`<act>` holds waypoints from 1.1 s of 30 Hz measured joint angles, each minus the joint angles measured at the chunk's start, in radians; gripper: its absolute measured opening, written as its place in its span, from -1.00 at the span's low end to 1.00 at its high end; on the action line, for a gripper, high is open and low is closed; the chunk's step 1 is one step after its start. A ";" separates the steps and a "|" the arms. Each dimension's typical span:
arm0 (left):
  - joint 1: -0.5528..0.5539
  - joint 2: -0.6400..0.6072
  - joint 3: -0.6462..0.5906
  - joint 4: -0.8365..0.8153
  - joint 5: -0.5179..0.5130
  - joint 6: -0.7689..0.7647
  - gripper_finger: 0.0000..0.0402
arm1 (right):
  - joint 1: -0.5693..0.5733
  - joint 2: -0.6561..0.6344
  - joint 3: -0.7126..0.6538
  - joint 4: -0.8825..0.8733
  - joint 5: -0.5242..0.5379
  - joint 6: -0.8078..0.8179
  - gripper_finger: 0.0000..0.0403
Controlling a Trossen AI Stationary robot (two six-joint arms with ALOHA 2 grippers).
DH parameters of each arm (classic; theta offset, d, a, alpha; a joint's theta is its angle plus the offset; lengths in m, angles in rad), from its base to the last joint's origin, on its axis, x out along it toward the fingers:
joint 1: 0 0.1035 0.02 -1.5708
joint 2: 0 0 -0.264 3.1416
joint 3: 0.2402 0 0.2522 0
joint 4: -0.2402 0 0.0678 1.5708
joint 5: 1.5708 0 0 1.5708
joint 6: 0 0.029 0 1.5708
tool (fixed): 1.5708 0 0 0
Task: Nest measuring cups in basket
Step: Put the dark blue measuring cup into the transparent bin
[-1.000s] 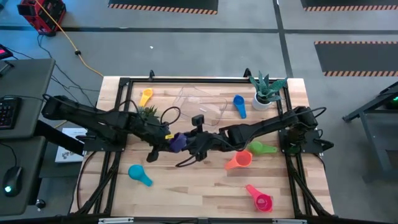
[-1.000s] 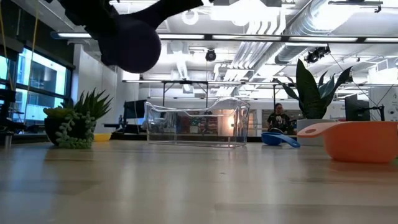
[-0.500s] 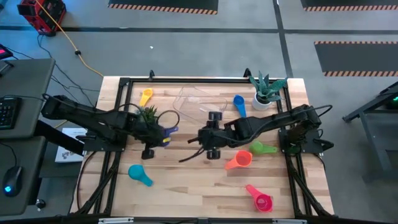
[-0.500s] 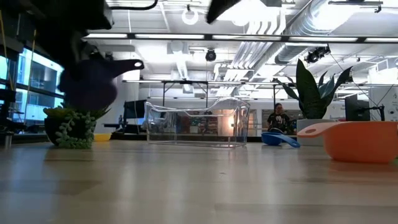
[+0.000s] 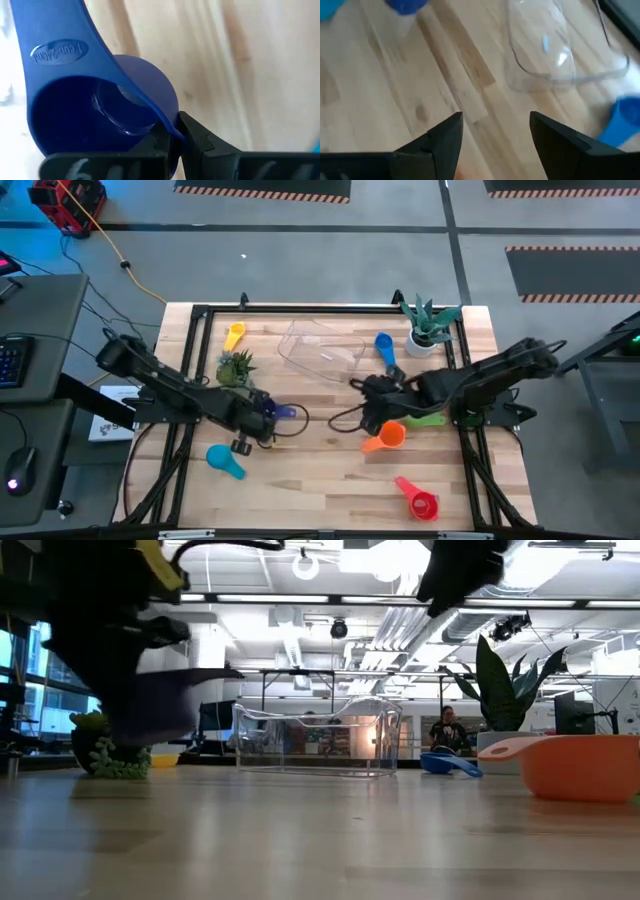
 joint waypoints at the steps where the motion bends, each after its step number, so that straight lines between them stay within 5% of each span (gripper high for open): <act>1: 0.004 0.008 0.021 -0.028 -0.020 0.023 -0.96 | 0.003 -0.019 -0.026 0.030 0.002 0.038 0.10; 5: 0.055 -0.017 0.114 -0.050 -0.107 0.187 -0.96 | 0.014 -0.074 -0.092 0.079 0.017 0.111 0.10; 10: 0.266 -0.025 0.184 0.040 -0.116 0.509 -0.96 | 0.019 -0.092 -0.109 0.091 0.059 0.116 0.10; 16: 0.497 0.113 0.325 0.113 -0.091 0.777 -0.97 | 0.019 -0.095 -0.109 0.111 0.100 0.094 0.10; 24: 0.659 0.348 0.546 0.057 0.057 0.819 -0.97 | 0.019 -0.095 -0.109 0.136 0.142 0.098 0.10; 33: 0.711 0.475 0.582 0.024 0.083 0.845 -0.97 | 0.019 -0.095 -0.109 0.152 0.210 0.120 0.10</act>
